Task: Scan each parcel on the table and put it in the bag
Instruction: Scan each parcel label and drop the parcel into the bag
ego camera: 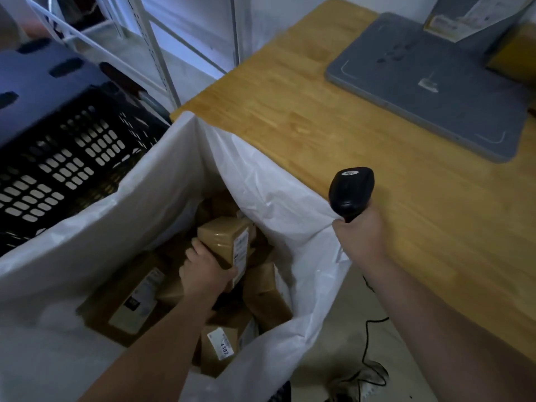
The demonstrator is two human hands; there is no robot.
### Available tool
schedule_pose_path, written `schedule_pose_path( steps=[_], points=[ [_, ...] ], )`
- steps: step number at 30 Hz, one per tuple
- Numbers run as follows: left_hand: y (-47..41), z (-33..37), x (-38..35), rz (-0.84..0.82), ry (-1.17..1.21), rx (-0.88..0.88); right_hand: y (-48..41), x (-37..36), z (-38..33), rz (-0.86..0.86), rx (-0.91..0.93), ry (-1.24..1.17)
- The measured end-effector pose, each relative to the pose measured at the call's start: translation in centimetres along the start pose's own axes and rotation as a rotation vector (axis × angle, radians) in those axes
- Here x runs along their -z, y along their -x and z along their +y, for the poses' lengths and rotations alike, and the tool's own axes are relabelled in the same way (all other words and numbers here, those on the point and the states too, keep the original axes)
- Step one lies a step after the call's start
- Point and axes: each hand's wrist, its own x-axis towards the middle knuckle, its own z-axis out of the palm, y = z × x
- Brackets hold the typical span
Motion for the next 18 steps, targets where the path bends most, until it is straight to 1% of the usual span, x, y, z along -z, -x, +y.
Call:
schedule_pose_path(
  steps=[3, 5, 8, 11, 13, 15, 18],
  points=[
    [-0.5, 1.5, -1.1, 0.027, -0.142, -0.264, 0.3, -0.6, 1.1, -0.025, -0.013, 0.052],
    [-1.2, 2.0, -1.6, 0.002, -0.283, -0.38, 0.3, -1.0, 1.8, -0.017, -0.017, 0.068],
    [-2.4, 2.0, -2.0, -0.109, -0.418, -0.402, 0.1, -1.5, 2.3, -0.012, -0.003, 0.114],
    [-3.0, 2.9, -1.9, -0.216, -0.435, -0.427, 0.5, -1.8, 2.4, -0.055, 0.008, 0.23],
    [-2.6, 3.5, -1.6, -0.251, -0.42, -0.437, 0.9, -2.0, 2.7, -0.059, 0.022, 0.245],
    [-1.8, 3.8, -0.9, -0.22, -0.38, -0.442, 1.1, -2.0, 2.7, -0.059, 0.028, 0.246],
    [-0.4, 4.5, 1.0, -0.096, -0.273, -0.497, 1.7, -1.2, 2.2, -0.087, 0.026, 0.25]
  ],
)
